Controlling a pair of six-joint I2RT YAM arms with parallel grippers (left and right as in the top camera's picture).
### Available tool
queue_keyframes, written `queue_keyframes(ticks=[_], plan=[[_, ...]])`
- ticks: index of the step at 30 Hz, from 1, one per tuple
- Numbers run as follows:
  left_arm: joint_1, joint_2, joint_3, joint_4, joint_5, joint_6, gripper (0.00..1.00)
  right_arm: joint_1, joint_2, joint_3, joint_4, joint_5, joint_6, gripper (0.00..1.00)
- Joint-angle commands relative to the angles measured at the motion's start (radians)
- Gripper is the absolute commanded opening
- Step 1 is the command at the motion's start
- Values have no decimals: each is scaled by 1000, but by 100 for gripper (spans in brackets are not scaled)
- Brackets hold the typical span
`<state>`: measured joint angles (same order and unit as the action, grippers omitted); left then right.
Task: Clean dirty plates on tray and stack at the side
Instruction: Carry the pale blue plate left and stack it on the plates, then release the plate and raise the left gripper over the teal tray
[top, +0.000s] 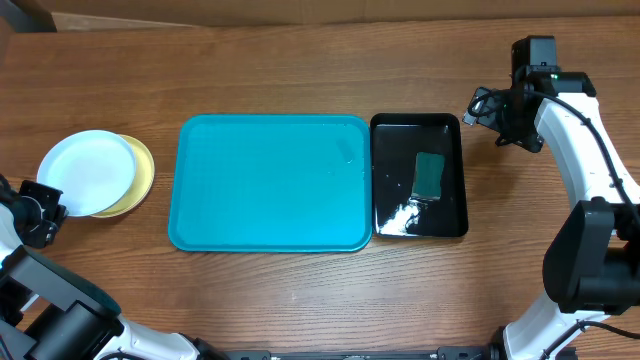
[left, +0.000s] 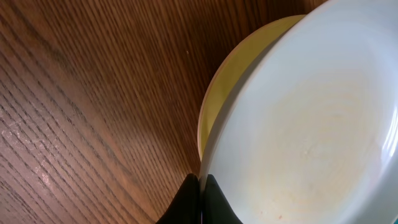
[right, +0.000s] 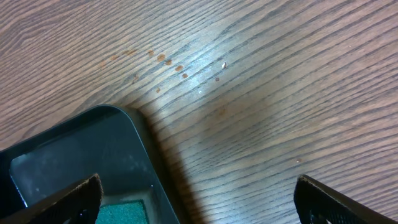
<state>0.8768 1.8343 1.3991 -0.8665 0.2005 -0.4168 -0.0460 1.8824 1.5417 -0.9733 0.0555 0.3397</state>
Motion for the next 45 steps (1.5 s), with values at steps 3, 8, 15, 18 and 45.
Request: queue_keyframes(ticks=[3,8,15,18,45], plan=[[-26,-29,-12,19,-11,-10,4,0,-8,14,2,3,1,100],[-67,-23,-49,81,-48,-10,4,0,-8,14,2,3,1,100],[-99,-23,-49,108,-74,-10,11,0,-8,14,2,3,1,100],[-99,-23,-49,109,-80,-10,40,0,-8,14,2,3,1,100],[-562,-23,-49,138,232,189,100,0,-8,14,2,3,1,100]])
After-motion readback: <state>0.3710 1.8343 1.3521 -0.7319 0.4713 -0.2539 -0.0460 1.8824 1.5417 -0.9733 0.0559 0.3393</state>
